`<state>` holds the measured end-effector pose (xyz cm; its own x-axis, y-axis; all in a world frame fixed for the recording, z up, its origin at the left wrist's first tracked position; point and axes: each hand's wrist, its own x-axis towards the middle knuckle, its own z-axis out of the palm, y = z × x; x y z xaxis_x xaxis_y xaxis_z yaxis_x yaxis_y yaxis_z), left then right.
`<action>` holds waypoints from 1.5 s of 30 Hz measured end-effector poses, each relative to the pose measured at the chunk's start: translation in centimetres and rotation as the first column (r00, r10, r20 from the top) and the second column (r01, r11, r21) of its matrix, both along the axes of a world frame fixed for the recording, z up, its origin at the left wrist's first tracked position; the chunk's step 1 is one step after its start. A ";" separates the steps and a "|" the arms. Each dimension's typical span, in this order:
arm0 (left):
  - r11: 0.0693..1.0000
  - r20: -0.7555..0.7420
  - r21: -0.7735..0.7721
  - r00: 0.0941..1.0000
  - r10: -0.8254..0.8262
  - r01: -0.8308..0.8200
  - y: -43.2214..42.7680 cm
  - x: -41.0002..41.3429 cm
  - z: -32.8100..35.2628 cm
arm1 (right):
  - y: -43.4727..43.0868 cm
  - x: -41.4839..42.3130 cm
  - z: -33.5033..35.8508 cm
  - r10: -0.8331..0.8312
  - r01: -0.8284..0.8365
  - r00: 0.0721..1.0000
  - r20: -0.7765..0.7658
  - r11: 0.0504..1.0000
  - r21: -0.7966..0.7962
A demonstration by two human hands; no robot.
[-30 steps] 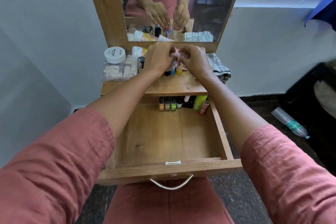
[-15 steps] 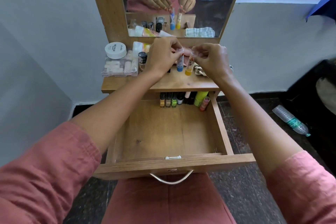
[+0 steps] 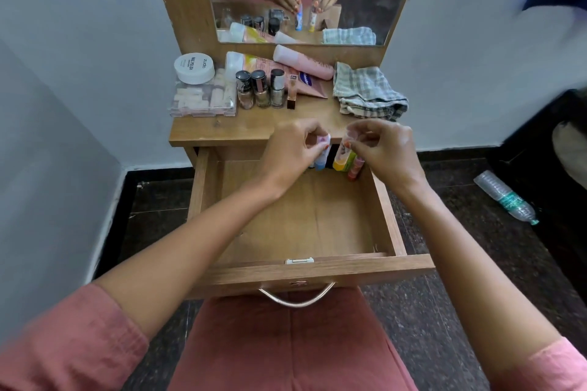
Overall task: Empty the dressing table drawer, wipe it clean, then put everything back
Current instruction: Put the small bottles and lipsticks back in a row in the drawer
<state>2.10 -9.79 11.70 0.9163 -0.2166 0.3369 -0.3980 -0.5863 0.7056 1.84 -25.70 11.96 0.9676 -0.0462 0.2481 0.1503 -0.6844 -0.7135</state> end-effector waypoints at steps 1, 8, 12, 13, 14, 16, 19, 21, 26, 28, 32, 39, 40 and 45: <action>1.000 -0.010 0.009 1.000 0.000 0.000 -0.1 -0.1 -0.7 | -0.1 -0.3 -0.7 0.000 0.000 1.000 -0.012 1.000 0.018; 0.995 -0.102 0.088 0.994 -0.044 0.053 -1.3 0.3 -5.0 | -0.7 -0.7 -4.9 -0.009 0.006 0.999 -0.044 0.997 -0.073; 0.990 -0.130 0.131 0.991 -0.042 0.059 -2.0 0.8 -6.4 | -0.9 -0.1 -6.2 0.007 -0.014 0.999 -0.043 0.988 -0.156; 0.990 -0.128 0.133 0.991 -0.035 0.052 -2.2 0.9 -6.7 | -1.0 0.1 -6.4 0.006 -0.012 0.999 -0.031 0.981 -0.193; 0.990 -0.126 0.135 0.992 -0.029 0.046 -2.4 1.0 -6.9 | -1.1 0.3 -6.5 0.002 -0.006 1.000 -0.020 0.972 -0.233; 0.989 -0.126 0.142 0.992 -0.020 0.038 -2.7 1.2 -7.2 | -1.2 0.5 -6.6 -0.004 0.009 1.000 0.017 0.958 -0.287; 0.990 -0.133 0.141 0.991 0.001 0.018 -3.1 1.4 -7.6 | -1.4 0.9 -6.9 -0.006 0.040 0.995 0.104 0.944 -0.328; 0.991 -0.129 0.133 0.992 0.017 0.000 -3.3 1.6 -7.9 | -1.5 1.0 -7.3 -0.015 0.064 0.990 0.143 0.935 -0.348; 0.992 -0.115 0.110 0.991 0.068 -0.055 -3.7 2.2 -8.3 | -1.5 1.6 -7.9 -0.072 0.106 0.992 0.104 0.923 -0.371; 0.992 -0.103 0.099 0.991 0.083 -0.072 -3.9 2.4 -8.5 | -1.5 1.7 -8.0 -0.082 0.113 0.992 0.099 0.921 -0.372; 0.992 -0.094 0.063 0.989 0.113 -0.108 -4.2 2.5 -8.8 | -1.4 1.9 -8.3 -0.093 0.120 0.992 0.085 0.911 -0.394; 0.988 -0.131 -0.001 0.979 0.156 -0.157 -4.6 2.9 -9.3 | -1.4 2.1 -8.8 -0.094 0.114 0.993 0.067 0.893 -0.435; 0.987 -0.142 -0.002 0.978 0.156 -0.158 -4.7 2.9 -9.5 | -1.3 2.0 -8.8 -0.094 0.118 0.993 0.075 0.890 -0.441; 0.985 -0.180 -0.013 0.969 0.169 -0.174 -4.7 3.2 -10.2 | -1.2 1.8 -8.9 -0.084 0.162 0.981 0.177 0.854 -0.494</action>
<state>5.30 -14.51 1.47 0.9846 -0.0440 0.1690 -0.1601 -0.6138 0.7730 3.66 -26.87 3.10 0.9142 0.0069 0.4051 0.1148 -0.9632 -0.2429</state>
